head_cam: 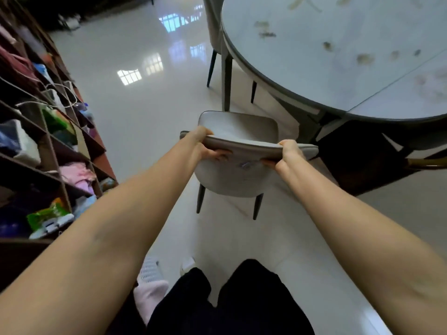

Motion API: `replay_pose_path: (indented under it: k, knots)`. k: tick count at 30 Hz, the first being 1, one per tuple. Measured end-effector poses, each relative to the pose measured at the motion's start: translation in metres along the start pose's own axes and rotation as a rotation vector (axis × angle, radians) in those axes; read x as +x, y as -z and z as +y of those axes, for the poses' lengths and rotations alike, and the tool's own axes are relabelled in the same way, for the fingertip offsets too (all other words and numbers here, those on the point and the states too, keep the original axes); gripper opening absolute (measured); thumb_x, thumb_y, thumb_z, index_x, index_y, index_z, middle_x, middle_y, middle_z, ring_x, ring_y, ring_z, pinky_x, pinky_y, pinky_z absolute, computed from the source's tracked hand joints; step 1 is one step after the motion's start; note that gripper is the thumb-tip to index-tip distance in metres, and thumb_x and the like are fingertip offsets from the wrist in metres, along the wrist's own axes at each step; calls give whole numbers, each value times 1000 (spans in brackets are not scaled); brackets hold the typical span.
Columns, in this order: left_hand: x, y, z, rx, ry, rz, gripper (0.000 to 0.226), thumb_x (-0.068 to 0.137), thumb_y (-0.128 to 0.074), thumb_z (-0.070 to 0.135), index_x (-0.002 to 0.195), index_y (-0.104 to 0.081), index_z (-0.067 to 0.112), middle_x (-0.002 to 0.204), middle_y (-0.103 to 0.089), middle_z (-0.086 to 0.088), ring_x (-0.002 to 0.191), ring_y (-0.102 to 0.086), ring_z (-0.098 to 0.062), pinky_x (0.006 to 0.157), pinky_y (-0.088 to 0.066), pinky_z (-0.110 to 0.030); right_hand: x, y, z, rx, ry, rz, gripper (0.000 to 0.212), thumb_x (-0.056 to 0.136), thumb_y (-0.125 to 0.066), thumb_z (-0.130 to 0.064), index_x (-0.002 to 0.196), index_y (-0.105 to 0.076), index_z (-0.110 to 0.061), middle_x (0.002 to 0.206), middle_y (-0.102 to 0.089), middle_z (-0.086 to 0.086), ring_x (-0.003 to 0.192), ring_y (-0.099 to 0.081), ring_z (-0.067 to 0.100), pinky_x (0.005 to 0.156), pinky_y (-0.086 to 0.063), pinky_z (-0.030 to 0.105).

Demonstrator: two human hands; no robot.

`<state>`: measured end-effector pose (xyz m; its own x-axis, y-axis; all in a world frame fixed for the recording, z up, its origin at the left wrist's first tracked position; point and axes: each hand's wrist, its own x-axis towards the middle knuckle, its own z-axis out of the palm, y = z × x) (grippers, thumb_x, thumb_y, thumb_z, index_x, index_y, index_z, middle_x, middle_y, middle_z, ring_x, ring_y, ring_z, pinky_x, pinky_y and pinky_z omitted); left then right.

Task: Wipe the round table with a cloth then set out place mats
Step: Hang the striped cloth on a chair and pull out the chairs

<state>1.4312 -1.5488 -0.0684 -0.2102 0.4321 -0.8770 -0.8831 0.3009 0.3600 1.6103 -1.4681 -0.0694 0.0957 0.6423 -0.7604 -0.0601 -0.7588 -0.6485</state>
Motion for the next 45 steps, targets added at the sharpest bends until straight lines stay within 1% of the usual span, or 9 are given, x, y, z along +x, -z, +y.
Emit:
replay_pose_path:
  k: [3,8,14,19,25,27,36,41,45]
  knots:
    - [13,3,45,103,-15,-19,47,91,-42,1,135,-27,-9,143,-14,-41,128,-18,-65,58,-45,-69,-1,-40,-1,91,-10,49,27,80,-56,-6,105,-46,-5,109,-55,18,89,-61,34,69,-59,54]
    - [48,-4,123,166,34,-26,47,92,-41,1,135,-23,-11,142,-8,-46,127,-21,-66,50,-47,-67,3,-110,-21,110,-14,120,39,84,-57,-8,122,-48,-4,109,-58,17,91,-63,31,72,-59,50]
    - [84,-43,195,168,102,-36,61,93,-44,4,139,-9,-17,145,2,-46,128,-21,-65,61,-46,-68,34,-173,-68,136,-14,195,34,86,-56,-12,119,-52,-6,102,-60,16,83,-64,28,66,-60,49]
    - [118,-55,235,223,86,-60,53,92,-42,1,138,-20,-11,145,-5,-44,130,-20,-64,46,-46,-67,53,-209,-77,215,-30,197,35,86,-57,-8,120,-50,-5,102,-59,16,85,-63,30,70,-60,48]
    - [139,-71,263,352,16,-74,21,93,-39,-4,112,-34,-9,109,-37,-30,124,-35,-55,88,-45,-63,79,-242,-81,309,-75,253,35,79,-54,-2,113,-52,-4,106,-57,20,89,-62,36,71,-58,55]
    - [150,-67,277,415,46,-62,27,92,-39,-4,118,-36,-9,117,-38,-29,122,-37,-54,86,-43,-64,88,-259,-73,351,-112,291,36,78,-53,-1,114,-52,-4,108,-58,20,89,-62,37,73,-58,56]
    - [195,-71,357,560,118,-146,28,89,-43,-7,118,-42,-7,102,-45,-25,101,-46,-50,88,-46,-63,100,-333,-75,489,-104,321,36,83,-57,-2,116,-46,-7,103,-55,19,90,-61,33,81,-57,52]
    - [211,-76,368,543,136,-178,37,86,-50,-7,122,-45,-1,110,-47,-26,99,-52,-49,65,-53,-63,115,-342,-78,530,-93,350,35,83,-59,-3,115,-45,-7,103,-56,19,93,-62,33,80,-58,51]
    - [214,-73,364,554,141,-220,25,85,-61,4,106,-49,3,108,-52,-23,98,-57,-41,73,-57,-55,117,-338,-82,547,-93,299,40,84,-62,-4,120,-45,-8,109,-55,19,97,-60,34,79,-58,50]
